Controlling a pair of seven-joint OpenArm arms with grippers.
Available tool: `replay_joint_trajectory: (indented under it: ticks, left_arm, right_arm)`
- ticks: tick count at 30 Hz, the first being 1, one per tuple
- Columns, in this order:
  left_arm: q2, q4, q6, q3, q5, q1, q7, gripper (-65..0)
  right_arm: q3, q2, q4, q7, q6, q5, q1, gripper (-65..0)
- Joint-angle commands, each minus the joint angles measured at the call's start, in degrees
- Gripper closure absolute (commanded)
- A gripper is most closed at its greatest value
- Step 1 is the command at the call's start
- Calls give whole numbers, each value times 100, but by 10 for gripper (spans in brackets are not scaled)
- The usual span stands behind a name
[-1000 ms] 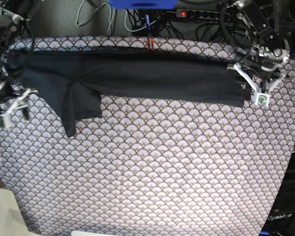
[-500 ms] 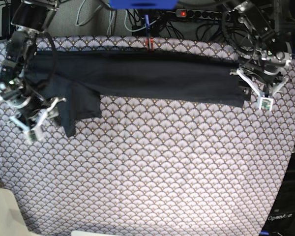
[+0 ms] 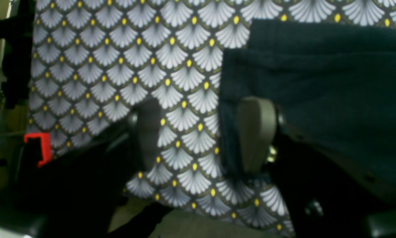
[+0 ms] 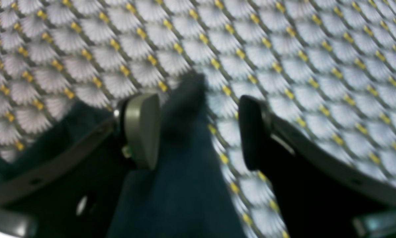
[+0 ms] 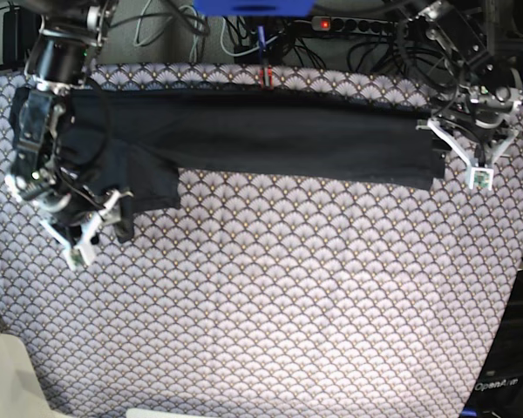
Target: Fold the T-shirt properly
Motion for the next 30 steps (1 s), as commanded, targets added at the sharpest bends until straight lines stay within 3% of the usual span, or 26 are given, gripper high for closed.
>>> replay_joint_trajectory:
  ticks: [1,14,22,26,30]
  left_arm:
    - [-35,116,27,6,-55,-8,-94,-366]
    - [-27,204,27,-11,-29,107,-67,-364]
    - [-27,256,27,-11,-38,133,-67,-364]
    - [-18,256,27,-11,-38,133,-67,-363]
    - [-18,256,27,-11,-38,133,-67,-363]
  right_arm:
    - [-9,73,-77,146,-23,34,190,-385]
    - [-18,319,-1554,858,-23,25,894,-385]
    - [-1,319,-1818,893,-23,25,894,-377]
    - [-18,310,-1827,893,-23,25,876,-302]
    - [-18,310,-1827,893,-23,25,876,-166]
